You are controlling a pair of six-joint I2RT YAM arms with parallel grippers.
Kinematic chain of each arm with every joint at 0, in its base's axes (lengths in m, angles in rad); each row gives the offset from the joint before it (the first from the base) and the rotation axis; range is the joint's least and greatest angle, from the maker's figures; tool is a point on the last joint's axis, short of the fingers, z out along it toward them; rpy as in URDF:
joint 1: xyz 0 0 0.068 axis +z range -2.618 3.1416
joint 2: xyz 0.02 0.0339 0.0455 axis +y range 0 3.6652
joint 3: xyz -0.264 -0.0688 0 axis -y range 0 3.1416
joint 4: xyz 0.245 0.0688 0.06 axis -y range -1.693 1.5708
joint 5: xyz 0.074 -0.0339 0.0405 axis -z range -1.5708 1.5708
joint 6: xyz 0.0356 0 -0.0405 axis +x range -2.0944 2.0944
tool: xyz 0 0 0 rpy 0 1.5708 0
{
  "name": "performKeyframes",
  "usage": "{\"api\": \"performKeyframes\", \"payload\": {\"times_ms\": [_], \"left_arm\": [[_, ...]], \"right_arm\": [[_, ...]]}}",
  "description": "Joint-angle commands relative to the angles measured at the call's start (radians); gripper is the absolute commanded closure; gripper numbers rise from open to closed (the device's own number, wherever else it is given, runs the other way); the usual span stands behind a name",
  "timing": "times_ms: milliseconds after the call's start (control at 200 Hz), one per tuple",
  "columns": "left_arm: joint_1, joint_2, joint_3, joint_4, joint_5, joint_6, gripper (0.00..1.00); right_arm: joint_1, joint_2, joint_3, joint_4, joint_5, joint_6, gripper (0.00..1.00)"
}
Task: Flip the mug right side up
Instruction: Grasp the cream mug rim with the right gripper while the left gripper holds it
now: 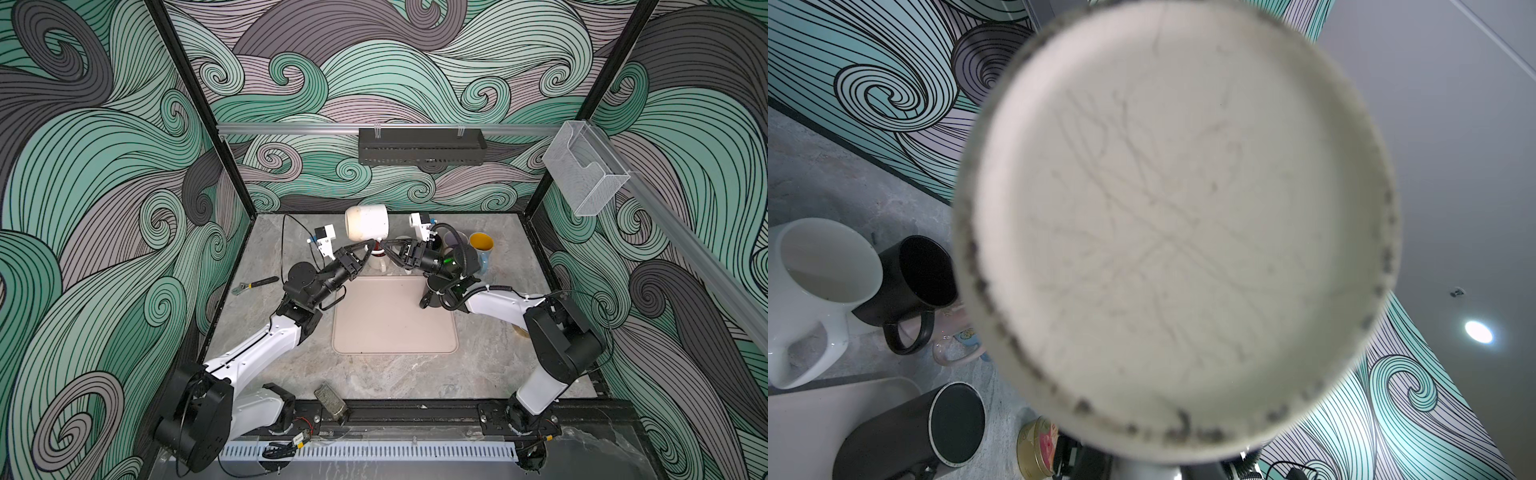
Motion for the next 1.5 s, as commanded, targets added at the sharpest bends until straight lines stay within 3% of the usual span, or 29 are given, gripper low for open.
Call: {"api": "performKeyframes", "payload": {"times_ms": [0,651,961,1076,1176,1266,1496], "left_arm": [[-0.005,-0.034,0.059,0.082,0.004,0.058,1.0],[-0.034,-0.014,0.067,0.056,-0.009,0.082,1.0],[-0.037,0.01,0.061,0.066,-0.01,0.084,1.0],[-0.037,0.008,0.06,0.06,-0.01,0.085,1.0],[-0.037,0.004,0.054,0.045,-0.014,0.09,1.0],[-0.038,0.006,0.048,0.027,-0.024,0.096,1.0],[-0.037,-0.01,0.038,-0.079,-0.048,0.148,1.0]], "right_arm": [[0.008,0.013,0.033,0.035,0.034,0.013,0.71],[0.038,0.091,0.114,0.091,0.041,0.081,0.72],[0.059,0.102,0.138,0.062,0.031,0.078,0.67],[0.058,0.104,0.132,0.062,0.043,0.082,0.72],[0.061,0.109,0.144,0.056,0.033,0.086,0.84],[0.061,0.111,0.148,0.059,0.031,0.093,1.0],[0.064,0.089,0.131,0.031,0.029,0.09,1.0]]}}
